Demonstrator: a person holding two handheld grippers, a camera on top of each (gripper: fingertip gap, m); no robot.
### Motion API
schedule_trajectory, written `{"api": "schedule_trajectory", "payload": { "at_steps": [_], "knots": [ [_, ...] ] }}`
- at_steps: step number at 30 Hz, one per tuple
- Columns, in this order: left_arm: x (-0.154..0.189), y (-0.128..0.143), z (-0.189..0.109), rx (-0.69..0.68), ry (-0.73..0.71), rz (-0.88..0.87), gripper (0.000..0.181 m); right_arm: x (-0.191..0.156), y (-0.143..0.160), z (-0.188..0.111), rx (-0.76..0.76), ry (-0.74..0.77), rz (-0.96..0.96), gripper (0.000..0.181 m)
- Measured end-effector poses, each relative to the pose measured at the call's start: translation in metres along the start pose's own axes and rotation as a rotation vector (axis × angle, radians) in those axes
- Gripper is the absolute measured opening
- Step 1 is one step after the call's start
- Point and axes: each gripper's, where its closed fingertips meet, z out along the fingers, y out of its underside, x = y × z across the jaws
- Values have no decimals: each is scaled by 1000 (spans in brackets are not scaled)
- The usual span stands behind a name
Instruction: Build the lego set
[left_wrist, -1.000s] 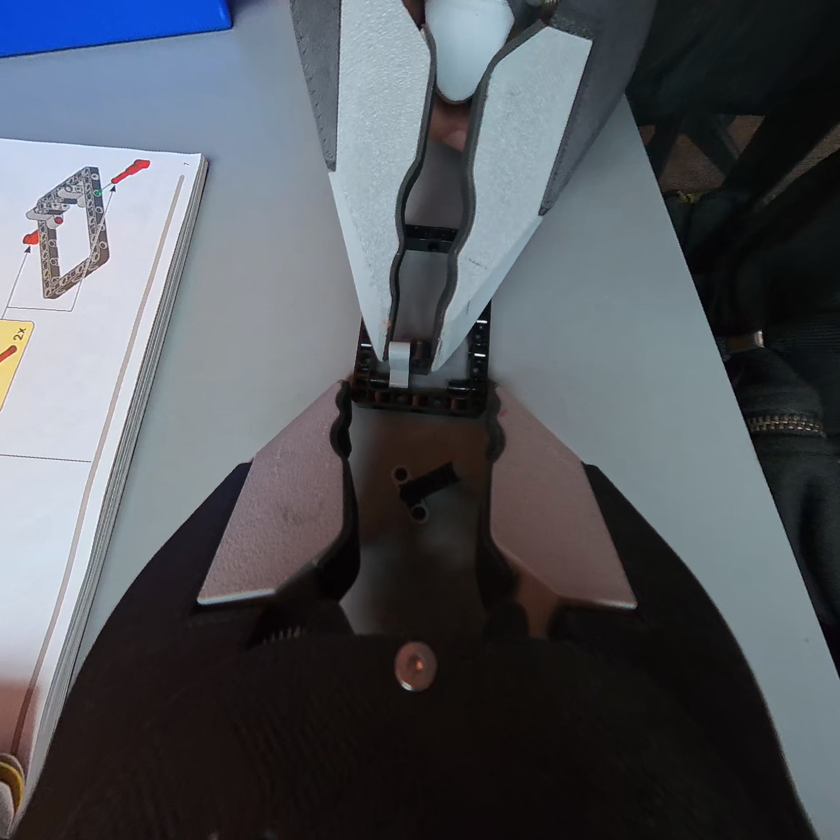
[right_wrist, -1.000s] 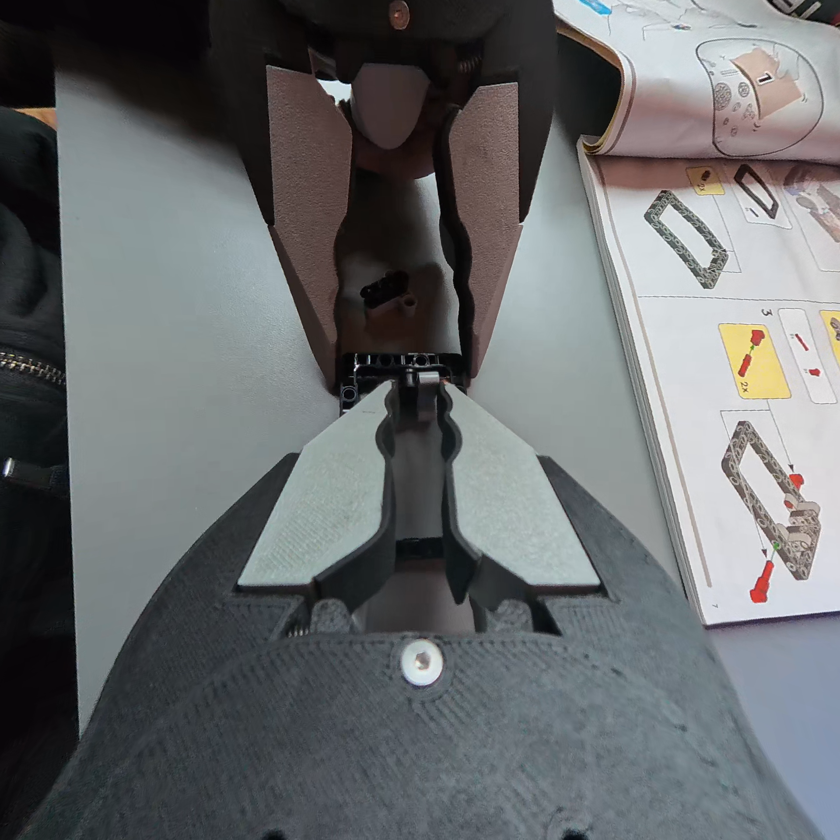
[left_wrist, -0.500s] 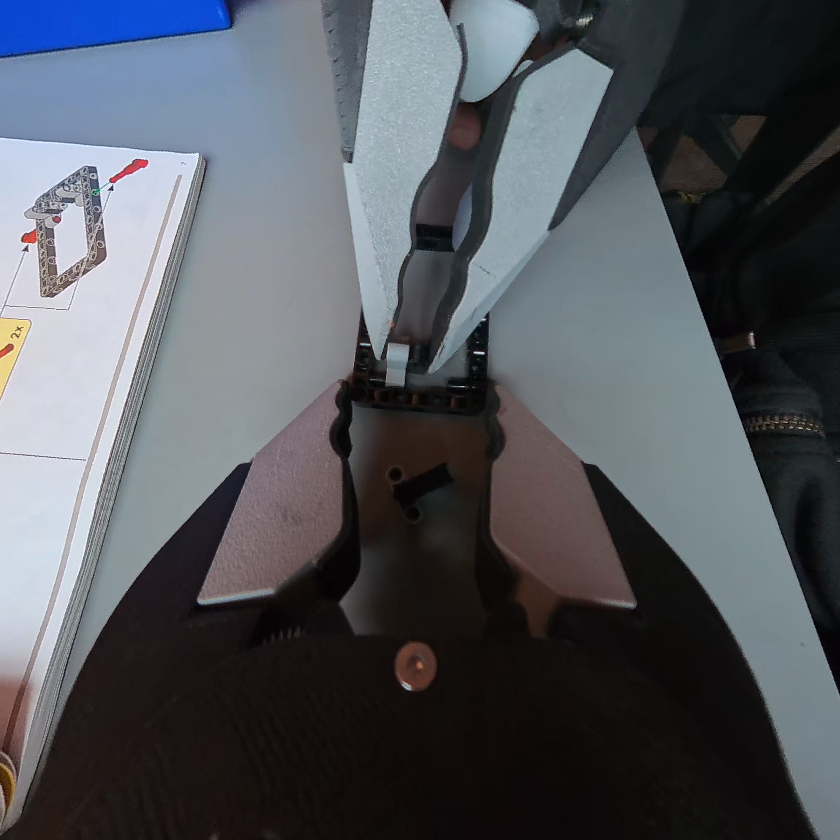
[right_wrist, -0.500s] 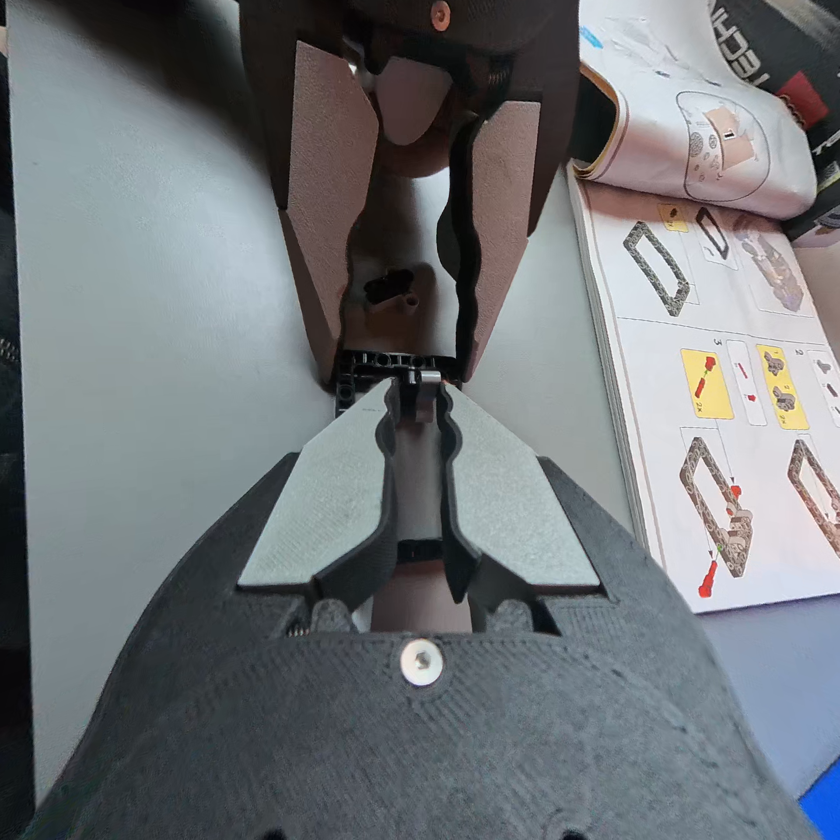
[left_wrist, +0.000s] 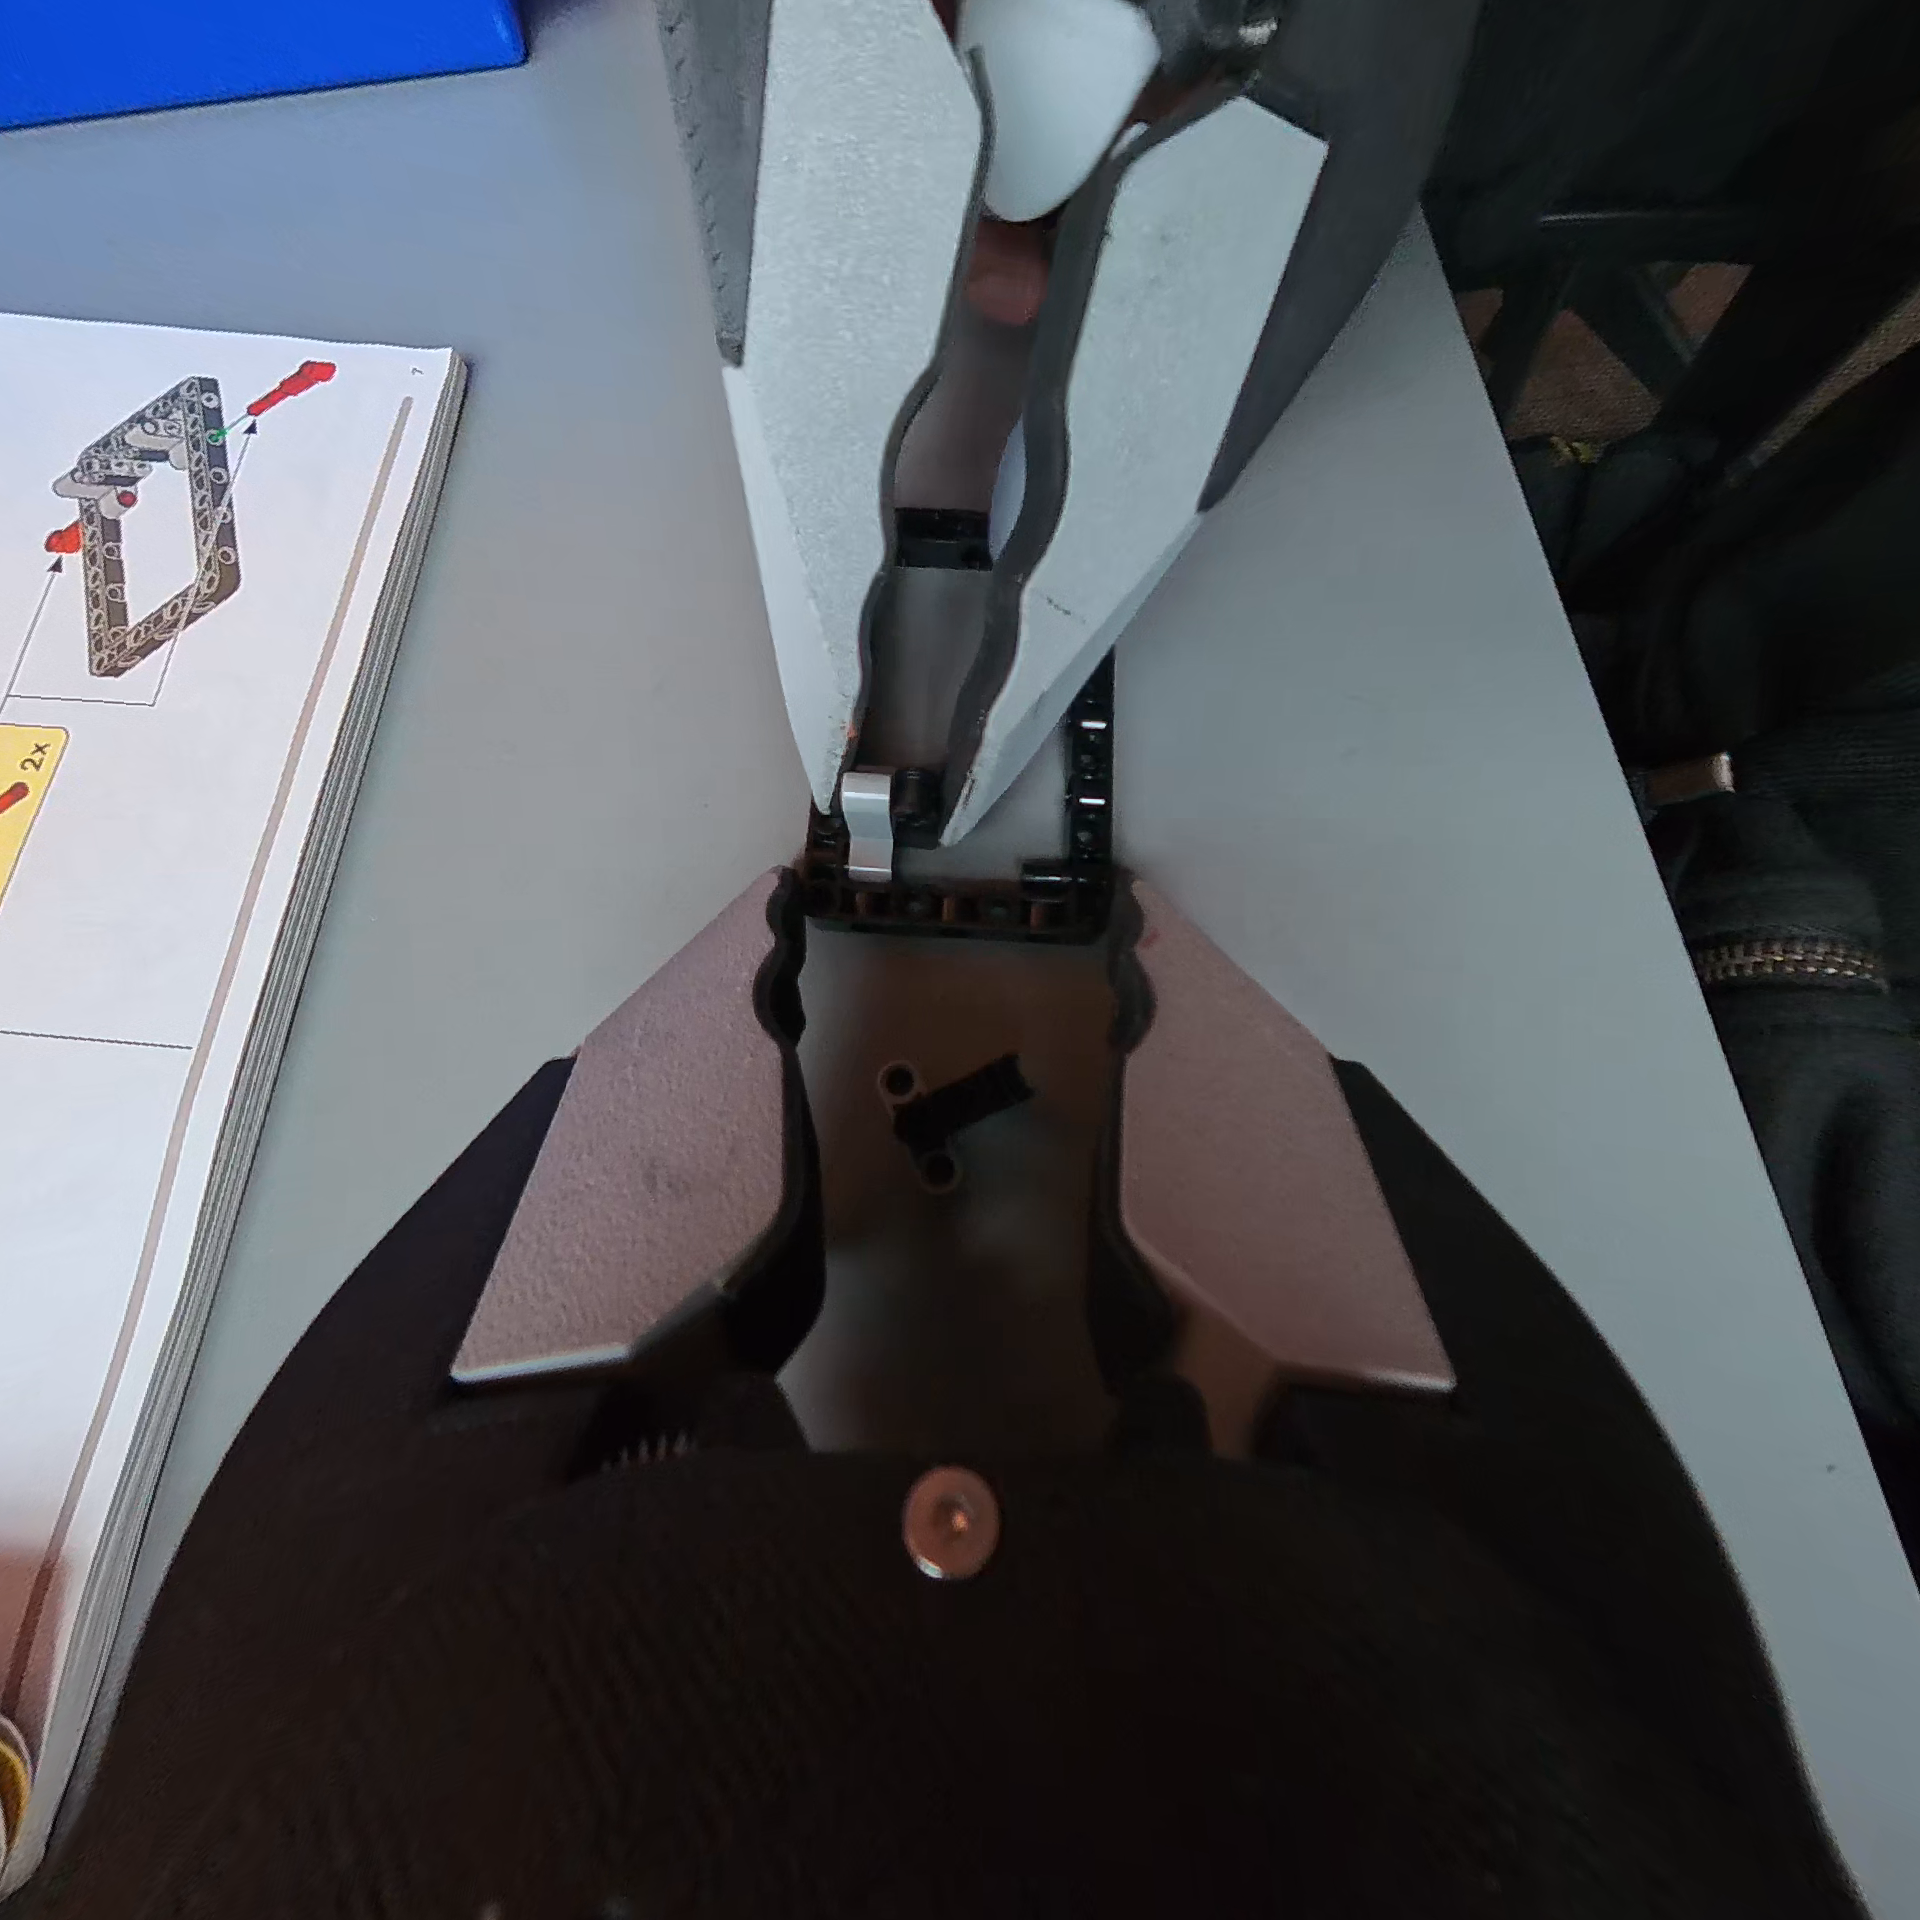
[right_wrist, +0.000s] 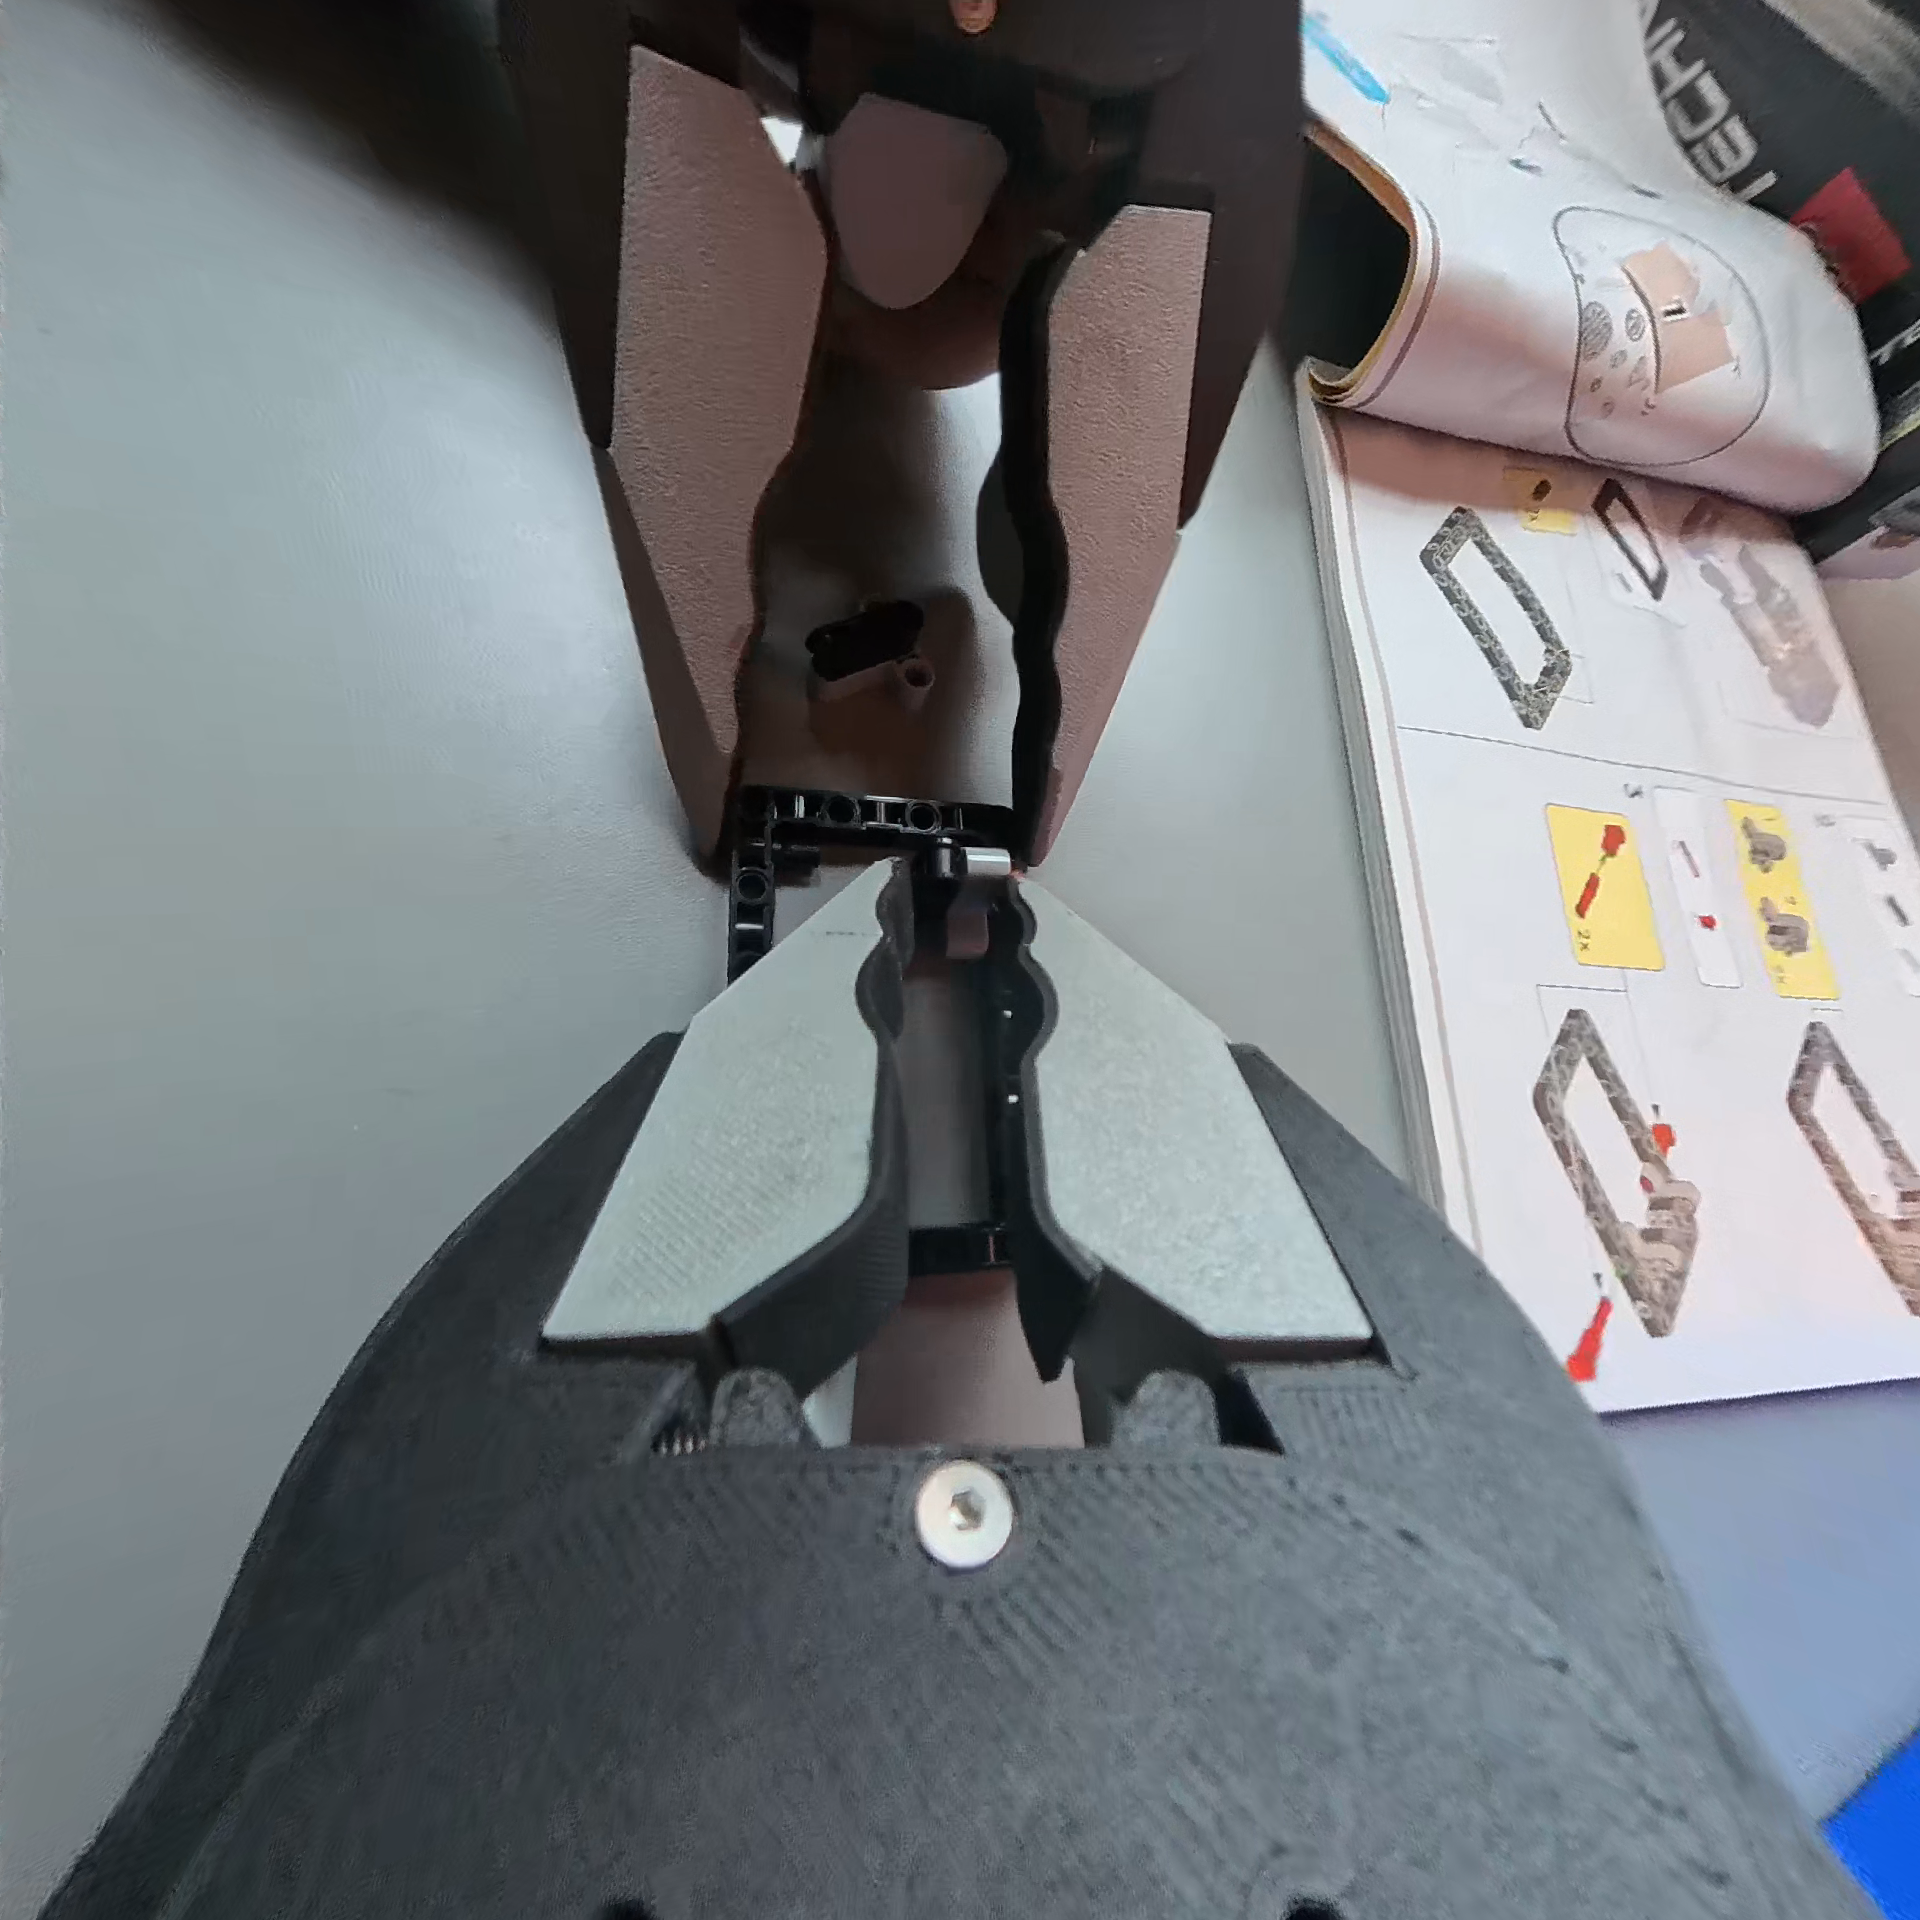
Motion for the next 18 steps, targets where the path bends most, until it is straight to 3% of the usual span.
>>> {"api": "schedule_trajectory", "payload": {
  "at_steps": [5, 8, 15, 18],
  "knots": [
    [0, 0, 0, 1, 2, -2, 58, 0, -2, 0, 25, -44, 40, 14],
    [3, -1, 1, 1, 11, 2, 57, 5, -4, -2, 52, -33, 75, 33],
    [3, -1, 1, 0, 10, 9, 57, 9, -3, -6, 58, 60, 33, 41],
    [2, -2, 1, 0, 0, 10, 57, 8, -2, -5, 48, 21, 73, 44]
  ]
}}
